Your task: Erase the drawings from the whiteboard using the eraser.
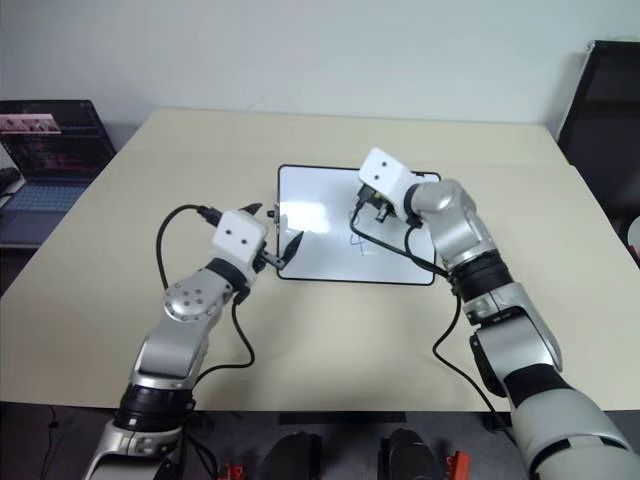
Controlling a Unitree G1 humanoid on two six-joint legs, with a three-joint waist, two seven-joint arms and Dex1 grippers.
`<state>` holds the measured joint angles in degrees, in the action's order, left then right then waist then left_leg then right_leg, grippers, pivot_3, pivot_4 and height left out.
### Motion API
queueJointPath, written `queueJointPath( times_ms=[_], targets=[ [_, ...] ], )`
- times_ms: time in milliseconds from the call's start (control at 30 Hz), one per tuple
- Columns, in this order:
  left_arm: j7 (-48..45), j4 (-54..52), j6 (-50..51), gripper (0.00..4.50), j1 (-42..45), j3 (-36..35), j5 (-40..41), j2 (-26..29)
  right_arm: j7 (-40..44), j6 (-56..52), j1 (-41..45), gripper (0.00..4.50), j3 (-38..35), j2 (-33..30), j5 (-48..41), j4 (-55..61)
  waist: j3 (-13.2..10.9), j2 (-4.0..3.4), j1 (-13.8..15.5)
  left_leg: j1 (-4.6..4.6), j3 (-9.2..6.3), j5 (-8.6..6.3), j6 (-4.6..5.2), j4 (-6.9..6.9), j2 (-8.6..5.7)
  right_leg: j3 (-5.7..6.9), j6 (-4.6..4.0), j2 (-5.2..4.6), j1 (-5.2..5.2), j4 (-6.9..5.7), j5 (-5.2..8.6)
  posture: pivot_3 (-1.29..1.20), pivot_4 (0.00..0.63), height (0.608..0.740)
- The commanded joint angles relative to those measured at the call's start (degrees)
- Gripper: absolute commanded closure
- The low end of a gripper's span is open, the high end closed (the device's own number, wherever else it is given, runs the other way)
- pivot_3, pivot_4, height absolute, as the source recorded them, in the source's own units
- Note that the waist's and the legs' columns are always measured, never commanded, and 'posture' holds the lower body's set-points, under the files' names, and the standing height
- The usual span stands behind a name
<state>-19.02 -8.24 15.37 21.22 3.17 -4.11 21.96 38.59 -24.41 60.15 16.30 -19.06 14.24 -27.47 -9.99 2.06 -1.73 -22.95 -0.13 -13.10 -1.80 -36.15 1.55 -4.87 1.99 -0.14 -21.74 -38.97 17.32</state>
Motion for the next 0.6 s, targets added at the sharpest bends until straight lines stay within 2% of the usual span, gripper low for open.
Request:
queueJointPath(
  times_ms=[33, 133, 433, 600],
  targets=[
    [-0.35, -0.48, -1.63, 0.0, 1.52, -0.06, -0.04, -0.02, -0.27, -5.83, -0.56, 3.4, -2.41, -0.22, -1.47, 4.99, 0.0, 0.0, -0.03, -0.02, 0.01, 0.0, 0.0, 0.01, 0.0, 0.0, 0.0, 0.0, -0.02, 0.0, 0.0, 0.0, 0.15, 0.74],
    [-0.65, -0.94, -1.58, 0.0, 1.35, -0.13, -0.06, 0.07, -0.32, -13.18, -1.29, 3.4, -5.4, 1.36, -4.77, 13.24, -0.01, -0.01, -0.11, -0.11, 0.05, 0.0, 0.0, 0.06, 0.01, 0.01, 0.0, 0.0, -0.16, 0.02, 0.0, 0.0, 0.15, 0.74],
    [-1.59, -5.19, -0.41, 0.0, -1.49, -0.56, 1.22, 0.1, -4.09, -36.92, -7.67, 3.4, -13.0, 1.71, -10.83, 37.79, -0.01, -0.02, 0.02, -1.45, 0.04, 0.0, -0.01, 0.0, 0.06, -0.04, -0.02, -0.01, -1.52, -0.07, -0.01, 0.0, 0.15, 0.74],
    [-2.5, -10.89, 1.44, 0.0, -6.66, -1.6, 3.54, -0.15, -8.67, -42.97, -13.57, 3.4, -18.67, 2.19, -12.95, 47.13, 0.0, -0.02, -0.03, -1.5, 0.03, 0.0, 0.0, 0.02, 0.06, -0.04, -0.02, -0.04, -1.54, -0.03, -0.01, 0.0, 0.15, 0.74]
  ],
)
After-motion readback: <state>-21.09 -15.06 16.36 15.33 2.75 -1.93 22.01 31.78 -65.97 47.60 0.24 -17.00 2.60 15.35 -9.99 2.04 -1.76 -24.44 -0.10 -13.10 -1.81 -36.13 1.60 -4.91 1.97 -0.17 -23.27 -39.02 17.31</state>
